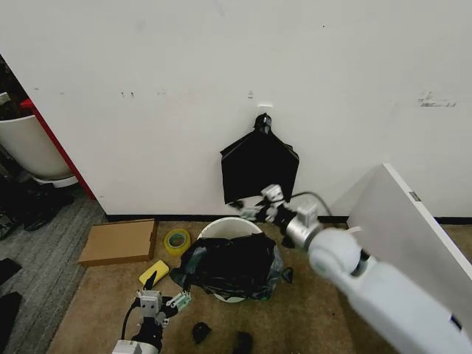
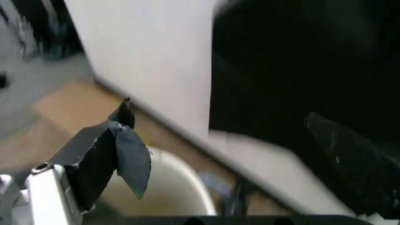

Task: Place the garbage bag over the trash bin.

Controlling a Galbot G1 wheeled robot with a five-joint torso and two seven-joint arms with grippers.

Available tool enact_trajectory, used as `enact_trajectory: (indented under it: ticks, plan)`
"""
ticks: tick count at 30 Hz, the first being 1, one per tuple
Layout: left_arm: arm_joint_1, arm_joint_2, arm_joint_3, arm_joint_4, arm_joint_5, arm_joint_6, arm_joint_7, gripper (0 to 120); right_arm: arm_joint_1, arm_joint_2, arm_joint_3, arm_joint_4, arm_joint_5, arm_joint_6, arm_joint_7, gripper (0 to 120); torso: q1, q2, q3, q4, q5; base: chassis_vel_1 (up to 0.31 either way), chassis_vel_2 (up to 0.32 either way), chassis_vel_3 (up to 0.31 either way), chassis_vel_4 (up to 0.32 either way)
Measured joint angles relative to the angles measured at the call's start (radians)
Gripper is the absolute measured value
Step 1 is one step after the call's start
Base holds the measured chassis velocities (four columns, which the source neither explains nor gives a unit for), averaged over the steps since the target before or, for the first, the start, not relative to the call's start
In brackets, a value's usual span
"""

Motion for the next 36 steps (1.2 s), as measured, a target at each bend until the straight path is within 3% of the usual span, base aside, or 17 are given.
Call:
enact_trajectory:
  ticks: [3,7,12,21,29,36]
  plan:
    - [0.014,-0.013,-0.009,-0.001,0.019,-0.007,-0.001,100,0.116,-0.002,-0.039,-0.089,0.158,-0.175,-0.032,100,0.0,0.0,0.0,0.0003,-0.0005,0.0,0.0,0.0,0.0]
    - [0.028,-0.034,-0.024,-0.007,0.027,-0.011,-0.001,100,0.215,0.03,-0.116,-0.21,0.182,-0.214,-0.095,100,0.0,0.0,0.0,0.0002,0.0,0.0,0.0,0.0,0.0]
    - [0.052,-0.064,-0.047,-0.012,0.036,-0.018,-0.003,100,0.351,0.116,-0.271,-0.408,0.133,-0.214,-0.195,100,0.0,0.0,0.0,0.0007,-0.0003,0.0,0.0,0.0,0.0]
    - [0.057,-0.109,-0.045,-0.006,0.045,-0.022,-0.005,100,0.497,0.154,-0.503,-0.592,0.041,-0.204,-0.339,100,0.0,0.0,0.0,0.0001,-0.0005,0.0,0.0,0.0,0.0]
    - [0.062,-0.123,-0.044,-0.003,0.049,-0.026,-0.007,100,0.526,0.234,-0.546,-0.713,-0.052,-0.185,-0.406,98,0.0,0.0,0.0,0.0005,-0.0002,0.0,0.0,0.0,0.0]
    - [0.057,-0.126,-0.061,0.003,0.044,-0.03,-0.019,100,0.544,0.265,-0.617,-0.778,-0.133,-0.142,-0.463,75,0.0,0.0,0.0,0.0002,-0.0003,0.0,0.0,0.0,0.0]
